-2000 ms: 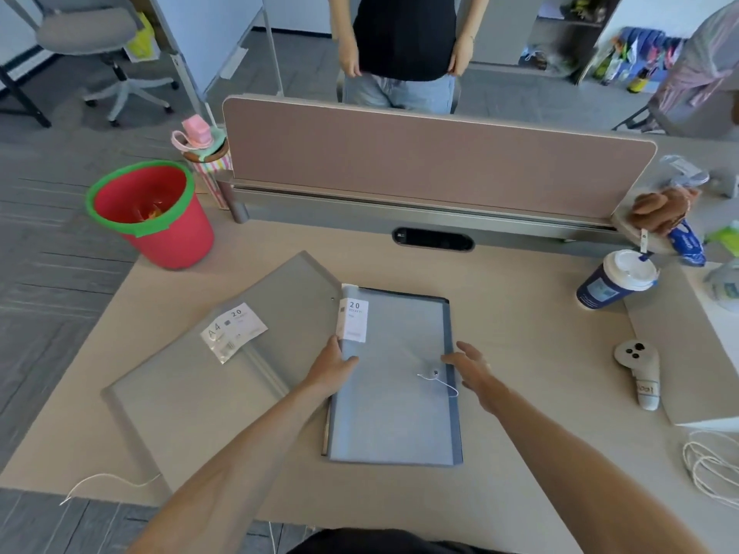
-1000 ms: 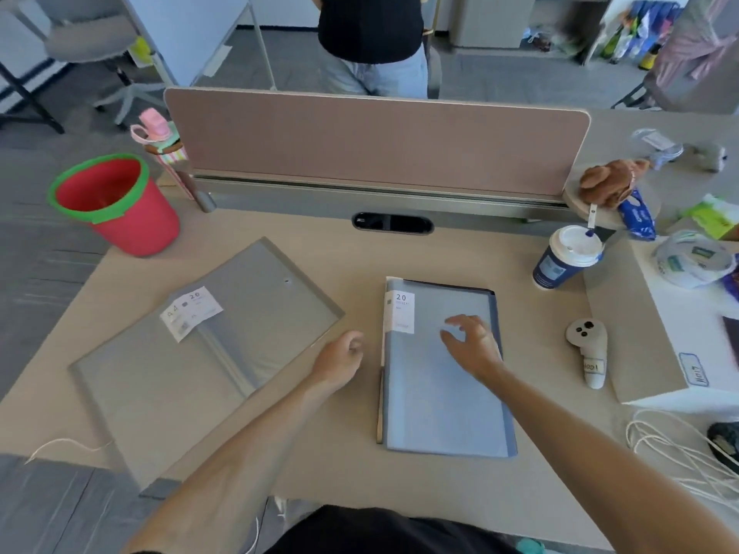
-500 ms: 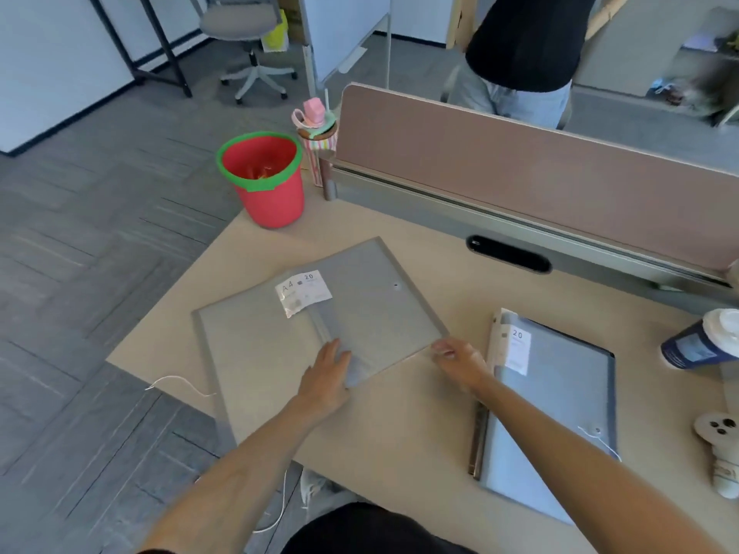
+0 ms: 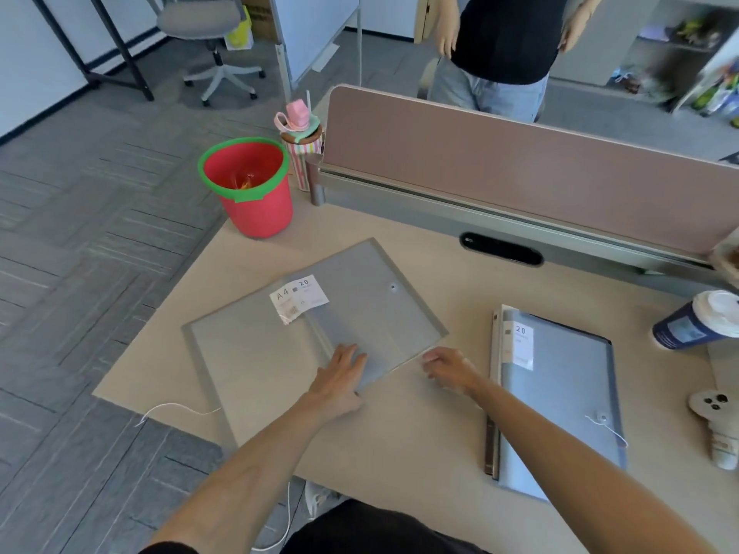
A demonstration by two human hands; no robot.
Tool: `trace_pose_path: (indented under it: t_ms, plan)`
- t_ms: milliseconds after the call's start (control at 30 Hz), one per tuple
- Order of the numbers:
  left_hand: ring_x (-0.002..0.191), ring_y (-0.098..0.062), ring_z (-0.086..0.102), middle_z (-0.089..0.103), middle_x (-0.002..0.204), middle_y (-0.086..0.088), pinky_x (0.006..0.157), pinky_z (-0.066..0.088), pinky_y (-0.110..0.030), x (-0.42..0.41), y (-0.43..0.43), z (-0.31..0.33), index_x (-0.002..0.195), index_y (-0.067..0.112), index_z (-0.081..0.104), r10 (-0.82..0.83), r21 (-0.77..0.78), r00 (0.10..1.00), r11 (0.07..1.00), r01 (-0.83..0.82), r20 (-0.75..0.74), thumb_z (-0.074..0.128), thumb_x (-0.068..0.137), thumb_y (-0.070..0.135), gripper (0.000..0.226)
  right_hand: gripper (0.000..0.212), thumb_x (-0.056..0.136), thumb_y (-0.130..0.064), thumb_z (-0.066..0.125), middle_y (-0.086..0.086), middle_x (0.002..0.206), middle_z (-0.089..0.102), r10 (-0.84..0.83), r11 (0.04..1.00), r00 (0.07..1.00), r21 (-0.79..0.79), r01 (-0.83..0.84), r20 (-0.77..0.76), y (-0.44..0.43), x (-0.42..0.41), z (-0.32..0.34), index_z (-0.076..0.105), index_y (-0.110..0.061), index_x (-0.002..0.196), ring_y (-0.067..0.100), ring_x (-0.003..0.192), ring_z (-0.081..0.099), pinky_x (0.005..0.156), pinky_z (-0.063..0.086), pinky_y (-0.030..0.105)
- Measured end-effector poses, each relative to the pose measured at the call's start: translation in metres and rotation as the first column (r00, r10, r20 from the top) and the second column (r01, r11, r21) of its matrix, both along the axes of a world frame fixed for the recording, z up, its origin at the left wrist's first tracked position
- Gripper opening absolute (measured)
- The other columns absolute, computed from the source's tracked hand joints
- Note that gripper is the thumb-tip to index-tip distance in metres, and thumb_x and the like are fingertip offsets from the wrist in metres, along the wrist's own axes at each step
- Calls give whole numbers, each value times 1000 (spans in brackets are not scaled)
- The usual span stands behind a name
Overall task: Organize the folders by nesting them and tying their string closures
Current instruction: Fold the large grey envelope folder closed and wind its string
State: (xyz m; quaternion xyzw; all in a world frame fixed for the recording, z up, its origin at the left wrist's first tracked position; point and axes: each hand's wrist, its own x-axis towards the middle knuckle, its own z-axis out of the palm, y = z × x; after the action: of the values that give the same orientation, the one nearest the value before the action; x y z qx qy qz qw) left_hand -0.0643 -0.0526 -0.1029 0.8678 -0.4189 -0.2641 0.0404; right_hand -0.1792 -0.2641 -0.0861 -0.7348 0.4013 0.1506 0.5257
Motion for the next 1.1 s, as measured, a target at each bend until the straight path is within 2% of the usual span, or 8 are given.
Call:
trace_pose_path:
  t_ms: [233, 333, 600, 667, 767, 867, 1000, 1100]
  plan:
    - [137, -21, 32, 41, 138, -8, 111, 33, -27, 10, 9, 18, 134, 7, 49, 21, -255, 996, 966, -44, -92, 58, 71, 5, 63, 13, 94, -18, 49, 4, 81, 60, -228, 955, 965, 163, 247, -127, -12, -4, 2, 57, -13, 85, 13, 64, 63, 63, 46, 26]
    - [142, -20, 30, 42, 145, -10, 114, 22, -20, 10, 16, 32, 132, 7, 56, 77, -285, 988, 952, -112, -131, 59, 75, 2, 58, 18, 91, -27, 56, 6, 91, 69, -418, 876, 907, 242, 417, -50, -17, -4, 2, 63, -10, 90, 23, 83, 67, 70, 52, 33]
    - [131, -25, 46, 55, 131, -12, 100, 25, -10, -6, 26, 55, 119, 2, 65, 185, -321, 977, 923, -211, -109, 54, 75, -7, 46, 6, 88, -12, 58, 10, 86, 63, -704, 601, 707, 584, 546, 64, -30, 5, 20, 58, -6, 89, 23, 74, 62, 59, 47, 35]
    - [131, -25, 45, 55, 131, -11, 100, 29, -15, -11, 29, 55, 120, 3, 64, 183, -322, 978, 924, -206, -100, 51, 78, -8, 46, 7, 86, -13, 62, 7, 81, 60, -683, 610, 728, 598, 521, 62, -31, 10, 24, 58, -8, 90, 21, 71, 58, 57, 46, 33]
    - [134, -23, 42, 53, 134, -10, 104, 32, -23, -19, 33, 54, 124, 4, 62, 179, -345, 982, 920, -188, -58, 49, 82, -9, 46, 8, 84, -16, 62, 5, 77, 54, -561, 769, 827, 382, 512, 21, -29, 19, 25, 62, -8, 86, 19, 65, 51, 53, 41, 30]
    - [132, -22, 45, 56, 132, -9, 102, 36, -25, -21, 35, 58, 122, 3, 62, 214, -413, 977, 889, -199, -11, 47, 79, -13, 49, 29, 88, -17, 53, 10, 91, 53, -364, 915, 931, 180, 362, -19, -27, 22, 19, 62, 0, 110, 17, 61, 46, 56, 39, 28]
    - [131, -16, 44, 55, 134, -4, 103, 33, -18, -13, 41, 63, 123, 7, 62, 241, -474, 970, 855, -209, 7, 47, 79, -9, 49, 9, 79, -14, 60, 7, 59, 55, -457, 859, 888, 235, 455, -50, -15, 17, 17, 63, -6, 78, 19, 44, 45, 43, 34, 22]
    - [130, -11, 43, 56, 132, -2, 104, 37, -21, -8, 48, 65, 120, 8, 64, 229, -508, 973, 842, -184, 27, 47, 80, -8, 46, 7, 83, -10, 62, 8, 65, 65, -521, 805, 852, 359, 471, 49, -9, 24, 33, 61, -3, 85, 18, 44, 59, 45, 49, 26]
